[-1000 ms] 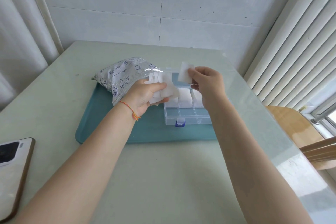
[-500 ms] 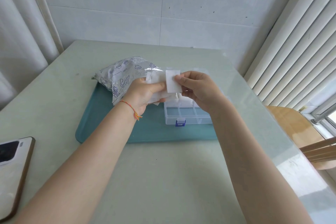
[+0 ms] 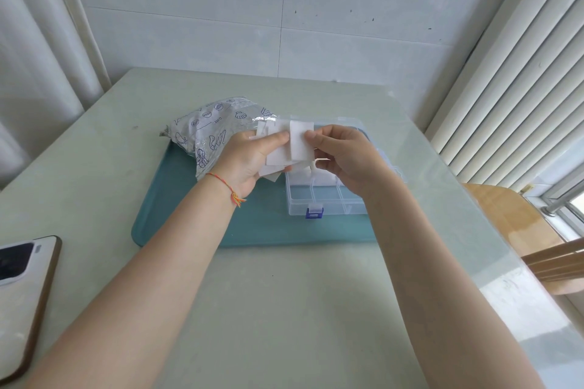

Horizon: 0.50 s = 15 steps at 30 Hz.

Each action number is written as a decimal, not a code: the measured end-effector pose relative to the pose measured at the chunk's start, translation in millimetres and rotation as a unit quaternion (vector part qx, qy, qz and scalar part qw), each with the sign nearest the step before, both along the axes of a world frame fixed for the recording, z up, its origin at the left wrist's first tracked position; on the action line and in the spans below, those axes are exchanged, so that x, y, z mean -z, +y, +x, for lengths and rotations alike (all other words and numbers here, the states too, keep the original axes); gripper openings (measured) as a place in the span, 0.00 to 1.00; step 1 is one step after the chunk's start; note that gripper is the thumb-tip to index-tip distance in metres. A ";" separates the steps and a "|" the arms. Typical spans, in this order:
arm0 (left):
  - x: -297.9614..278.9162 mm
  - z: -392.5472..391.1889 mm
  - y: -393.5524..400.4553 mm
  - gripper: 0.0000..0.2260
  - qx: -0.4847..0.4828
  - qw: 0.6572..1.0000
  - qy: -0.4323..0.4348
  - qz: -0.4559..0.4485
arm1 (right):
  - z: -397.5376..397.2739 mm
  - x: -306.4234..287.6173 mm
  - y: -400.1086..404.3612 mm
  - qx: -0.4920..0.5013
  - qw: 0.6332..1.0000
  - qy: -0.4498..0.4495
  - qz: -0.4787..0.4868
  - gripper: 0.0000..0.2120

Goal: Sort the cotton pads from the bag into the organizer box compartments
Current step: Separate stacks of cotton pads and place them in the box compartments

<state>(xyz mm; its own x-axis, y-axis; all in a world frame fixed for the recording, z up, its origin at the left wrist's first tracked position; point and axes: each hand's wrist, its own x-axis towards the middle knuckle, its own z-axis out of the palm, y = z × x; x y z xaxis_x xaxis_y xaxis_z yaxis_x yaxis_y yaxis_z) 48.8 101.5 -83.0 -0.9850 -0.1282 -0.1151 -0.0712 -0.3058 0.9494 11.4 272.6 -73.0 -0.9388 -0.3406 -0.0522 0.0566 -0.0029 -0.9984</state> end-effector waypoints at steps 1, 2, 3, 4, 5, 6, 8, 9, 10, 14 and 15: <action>-0.1 0.2 -0.2 0.10 0.010 1.000 -0.002 0.002 | -0.6 0.7 -0.1 0.001 1.000 -0.003 -0.006 0.07; -0.4 0.4 -0.4 0.11 0.020 1.000 -0.006 0.003 | -2.0 1.6 0.1 0.007 1.000 -0.002 -0.011 0.07; -0.9 0.6 -0.3 0.10 0.030 0.999 -0.008 0.005 | -2.8 1.6 0.3 0.015 1.000 -0.003 -0.013 0.06; -0.9 0.7 -0.3 0.09 0.038 0.999 -0.010 0.009 | -4.3 2.1 1.2 0.026 1.000 -0.002 -0.013 0.03; -0.8 0.7 -0.3 0.07 0.041 0.999 -0.010 0.012 | -5.3 2.0 2.6 0.041 0.999 -0.003 -0.015 0.03; -0.4 0.4 -0.4 0.05 0.038 0.999 -0.009 0.011 | -7.7 3.0 4.8 0.057 0.998 -0.005 -0.017 0.07; 1.1 -0.5 -1.0 0.03 0.025 1.000 -0.009 -0.003 | -9.2 1.8 8.8 0.072 0.997 -0.009 -0.027 0.04; 1.6 -0.3 -1.1 0.02 0.018 1.000 -0.010 -0.009 | -8.8 0.3 10.3 0.067 0.997 -0.013 -0.037 0.02; 1.6 0.0 -1.4 0.02 0.012 1.000 -0.012 -0.013 | -9.2 0.0 11.7 0.062 0.997 -0.013 -0.050 0.05; 0.2 0.9 -0.2 0.01 -0.011 1.000 -0.007 -0.013 | -7.7 -4.1 11.4 0.015 0.995 -0.026 -0.096 0.09; 0.0 1.0 0.3 0.02 -0.016 1.000 -0.004 -0.014 | -7.2 -4.8 10.4 -0.004 0.995 -0.031 -0.098 0.09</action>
